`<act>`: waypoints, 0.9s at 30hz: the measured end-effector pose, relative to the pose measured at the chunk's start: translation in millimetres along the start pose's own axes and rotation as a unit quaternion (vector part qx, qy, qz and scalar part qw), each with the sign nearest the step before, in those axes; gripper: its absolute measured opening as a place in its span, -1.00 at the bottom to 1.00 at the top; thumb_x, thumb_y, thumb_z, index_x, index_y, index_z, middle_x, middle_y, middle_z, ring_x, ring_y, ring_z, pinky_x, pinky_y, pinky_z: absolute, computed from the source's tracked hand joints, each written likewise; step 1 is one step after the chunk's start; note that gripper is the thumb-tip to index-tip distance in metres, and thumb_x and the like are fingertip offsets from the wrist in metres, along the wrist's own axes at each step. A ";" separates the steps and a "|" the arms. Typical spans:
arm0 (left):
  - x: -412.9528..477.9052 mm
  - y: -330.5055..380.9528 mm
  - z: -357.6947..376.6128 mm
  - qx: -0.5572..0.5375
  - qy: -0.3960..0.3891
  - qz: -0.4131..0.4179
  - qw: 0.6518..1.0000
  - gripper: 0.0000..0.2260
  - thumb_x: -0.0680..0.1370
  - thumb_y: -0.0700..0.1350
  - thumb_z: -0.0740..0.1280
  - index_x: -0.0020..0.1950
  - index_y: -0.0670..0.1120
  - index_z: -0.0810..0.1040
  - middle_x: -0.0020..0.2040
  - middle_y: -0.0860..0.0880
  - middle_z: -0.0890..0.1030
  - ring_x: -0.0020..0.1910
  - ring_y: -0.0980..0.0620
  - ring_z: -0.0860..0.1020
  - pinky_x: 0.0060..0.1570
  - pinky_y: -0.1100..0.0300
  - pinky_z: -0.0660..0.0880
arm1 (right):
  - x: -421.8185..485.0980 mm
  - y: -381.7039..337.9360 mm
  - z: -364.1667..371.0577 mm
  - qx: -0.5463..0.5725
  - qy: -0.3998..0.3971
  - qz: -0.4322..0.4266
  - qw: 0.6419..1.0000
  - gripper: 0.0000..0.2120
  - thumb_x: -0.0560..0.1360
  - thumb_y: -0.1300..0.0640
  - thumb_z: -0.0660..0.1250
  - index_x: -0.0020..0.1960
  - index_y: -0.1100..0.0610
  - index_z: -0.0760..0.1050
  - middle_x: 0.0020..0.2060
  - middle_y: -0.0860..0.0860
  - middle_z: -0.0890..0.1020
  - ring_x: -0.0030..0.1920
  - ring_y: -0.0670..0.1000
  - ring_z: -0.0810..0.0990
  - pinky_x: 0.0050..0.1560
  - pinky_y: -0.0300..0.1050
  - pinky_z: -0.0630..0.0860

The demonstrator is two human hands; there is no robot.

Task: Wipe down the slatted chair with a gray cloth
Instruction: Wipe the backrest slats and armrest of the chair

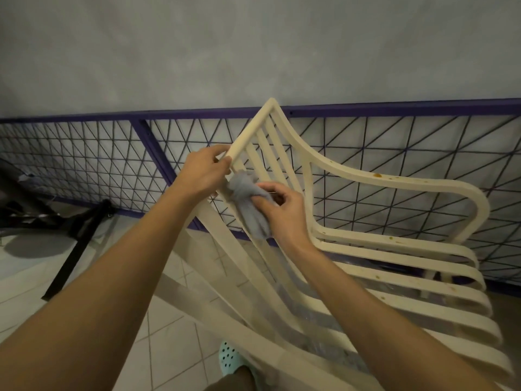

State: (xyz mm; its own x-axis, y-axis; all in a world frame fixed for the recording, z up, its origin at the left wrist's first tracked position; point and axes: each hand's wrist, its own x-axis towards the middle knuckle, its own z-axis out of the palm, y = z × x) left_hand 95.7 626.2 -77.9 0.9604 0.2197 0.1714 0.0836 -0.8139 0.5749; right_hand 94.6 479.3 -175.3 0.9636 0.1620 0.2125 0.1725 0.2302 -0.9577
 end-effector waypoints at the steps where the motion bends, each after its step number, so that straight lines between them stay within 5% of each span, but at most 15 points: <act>1: -0.5 0.9 -0.6 0.002 0.001 0.004 1.000 -0.65 0.65 -0.06 0.16 0.45 0.02 0.37 0.06 -0.07 0.57 -0.20 0.14 0.52 -0.31 0.29 0.48 | -3.8 0.4 9.6 -0.007 -0.021 -0.009 1.000 -0.82 0.48 0.26 0.38 0.08 0.18 0.59 -0.03 0.08 0.63 -0.01 -0.02 0.61 0.01 -0.20 0.58; 8: 3.1 -0.6 0.6 0.009 0.005 -0.003 1.000 -0.65 0.65 -0.05 0.16 0.45 0.06 0.37 0.02 -0.05 0.61 -0.16 0.15 0.51 -0.35 0.32 0.41 | -12.7 26.1 29.6 -0.096 -0.034 -0.042 0.994 -0.74 0.46 0.27 0.40 0.12 0.11 0.51 0.03 0.00 0.51 -0.02 -0.09 0.52 0.01 -0.33 0.49; 14: 3.1 -2.2 1.5 0.000 0.005 -0.005 1.000 -0.63 0.64 -0.05 0.18 0.46 0.06 0.35 0.02 -0.05 0.61 -0.17 0.12 0.54 -0.38 0.25 0.52 | -26.2 58.5 -6.3 -0.127 -0.072 0.065 0.987 -0.84 0.48 0.43 0.27 0.05 0.30 0.48 -0.13 0.13 0.51 -0.24 -0.19 0.46 -0.16 -0.40 0.43; 18: 5.1 -0.2 1.9 -0.002 -0.015 -0.019 1.000 -0.64 0.62 -0.07 0.23 0.41 0.05 0.35 0.04 -0.04 0.61 -0.11 0.03 0.59 -0.29 0.17 0.57 | -11.7 51.7 -36.4 -0.124 -0.055 0.100 0.986 -0.76 0.52 0.33 0.30 0.14 0.12 0.53 -0.04 -0.01 0.62 -0.01 -0.03 0.60 0.05 -0.19 0.57; 23: 27.5 7.3 10.9 0.068 0.002 -0.014 0.998 -0.80 0.60 -0.03 0.22 0.17 -0.07 0.36 -0.01 -0.12 0.59 -0.20 -0.04 0.65 -0.11 -0.02 0.61 | 21.1 8.0 -33.4 -0.083 0.005 -0.006 0.997 -0.82 0.52 0.28 0.31 0.08 0.10 0.56 -0.08 -0.01 0.65 -0.04 -0.05 0.62 0.03 -0.19 0.58; 27: 36.9 8.7 14.7 0.062 -0.026 -0.040 0.997 -0.73 0.64 0.05 0.13 0.17 -0.12 0.43 -0.07 -0.08 0.58 -0.26 0.04 0.59 -0.30 0.22 0.49 | 51.8 -8.3 -3.8 -0.140 -0.012 -0.067 0.988 -0.83 0.54 0.20 0.29 0.12 0.09 0.52 0.03 0.01 0.58 0.00 -0.11 0.57 0.03 -0.29 0.55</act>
State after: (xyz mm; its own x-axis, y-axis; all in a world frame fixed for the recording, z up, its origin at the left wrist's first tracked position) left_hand 135.8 619.3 -78.4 0.9617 0.2604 0.0858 0.1891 -0.8565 0.4803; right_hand 143.9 482.2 -157.0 0.9239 0.1715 0.3421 0.3508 -0.0226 -0.9362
